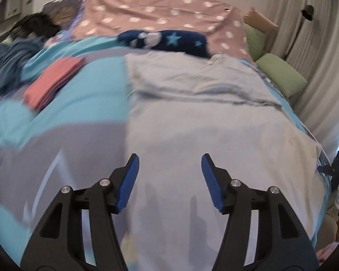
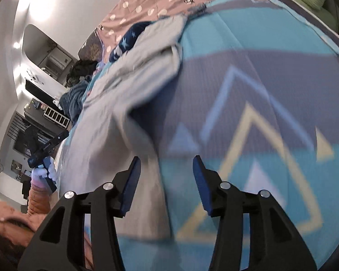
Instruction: Fold small clothes
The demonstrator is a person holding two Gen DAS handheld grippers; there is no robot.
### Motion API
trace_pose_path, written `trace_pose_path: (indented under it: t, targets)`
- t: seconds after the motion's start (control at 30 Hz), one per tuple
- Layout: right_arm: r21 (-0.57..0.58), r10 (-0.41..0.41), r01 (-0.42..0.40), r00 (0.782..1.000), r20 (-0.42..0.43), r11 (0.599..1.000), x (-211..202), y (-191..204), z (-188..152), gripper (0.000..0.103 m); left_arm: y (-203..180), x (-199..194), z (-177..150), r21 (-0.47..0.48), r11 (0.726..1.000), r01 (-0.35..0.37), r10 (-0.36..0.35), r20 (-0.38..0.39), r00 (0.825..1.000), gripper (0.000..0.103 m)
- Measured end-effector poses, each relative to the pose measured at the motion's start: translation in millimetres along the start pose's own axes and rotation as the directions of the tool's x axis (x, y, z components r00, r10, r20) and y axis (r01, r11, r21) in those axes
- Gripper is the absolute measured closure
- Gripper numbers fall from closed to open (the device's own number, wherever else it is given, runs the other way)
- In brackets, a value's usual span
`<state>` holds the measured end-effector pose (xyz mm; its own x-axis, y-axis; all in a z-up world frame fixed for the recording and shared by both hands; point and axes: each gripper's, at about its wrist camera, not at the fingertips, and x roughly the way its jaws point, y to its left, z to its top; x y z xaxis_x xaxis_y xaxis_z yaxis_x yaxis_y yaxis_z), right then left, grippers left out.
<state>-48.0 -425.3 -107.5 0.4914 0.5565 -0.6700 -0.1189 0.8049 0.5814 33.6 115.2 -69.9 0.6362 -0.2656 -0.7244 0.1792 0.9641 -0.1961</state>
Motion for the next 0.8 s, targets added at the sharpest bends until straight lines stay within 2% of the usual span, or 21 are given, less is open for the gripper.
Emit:
trace_pose_path:
  t: [0.2,0.33,0.53,0.57,0.6,0.63,0.7,0.73,0.77,0.8]
  targets:
    - [-0.017,-0.004,0.003,1.0,-0.009,1.0,-7.9,4.7,-22.1,0.052,22.1,-39.2,-42.6,-0.09,0.995,0.051,-0.053,-0.019,0.998,0.04]
    - [-0.023,0.015,-0.015,1.0,0.0,1.0,-2.9,6.4,-26.9,0.05,25.3,-49.7,-61.4,-0.124,0.988,0.091,-0.095,-0.029,0.995,0.04]
    - [-0.01,0.041,-0.041,0.999,0.011,0.999,9.6,9.4,-20.6,0.05,7.7,-49.1,-79.8,-0.09,0.984,0.154,-0.161,-0.081,0.984,0.038]
    - [0.002,0.044,-0.044,0.999,0.015,0.999,11.6,10.0,-19.9,0.053,4.6,-49.5,-83.7,-0.077,0.985,0.151,-0.158,-0.084,0.984,0.038]
    - [0.033,0.051,-0.051,0.999,-0.001,0.998,17.1,9.3,-19.2,0.08,2.9,-50.0,-86.0,-0.067,0.986,0.15,-0.156,-0.083,0.984,0.038]
    - [0.073,0.066,-0.065,0.998,-0.018,0.995,20.2,7.3,-20.6,0.096,2.1,-50.7,-87.6,-0.064,0.986,0.152,-0.157,-0.082,0.984,0.038]
    - [0.124,0.078,-0.081,0.997,0.028,0.989,11.4,8.8,-25.0,0.096,3.6,-53.0,-90.7,-0.078,0.983,0.166,-0.172,-0.079,0.982,0.04]
    - [0.132,0.098,-0.106,0.993,0.064,0.986,0.8,11.0,-26.9,0.096,4.7,-54.5,-91.2,-0.084,0.982,0.172,-0.178,-0.077,0.981,0.046]
    - [0.138,0.125,-0.137,0.988,0.091,0.981,-9.7,12.8,-28.8,0.096,6.4,-55.6,-91.4,-0.09,0.981,0.172,-0.179,-0.079,0.981,0.068]
    - [0.138,0.159,-0.175,0.979,0.125,0.975,-22.9,15.3,-31.0,0.096,8.7,-55.6,-91.6,-0.1,0.981,0.166,-0.175,-0.09,0.98,0.077]
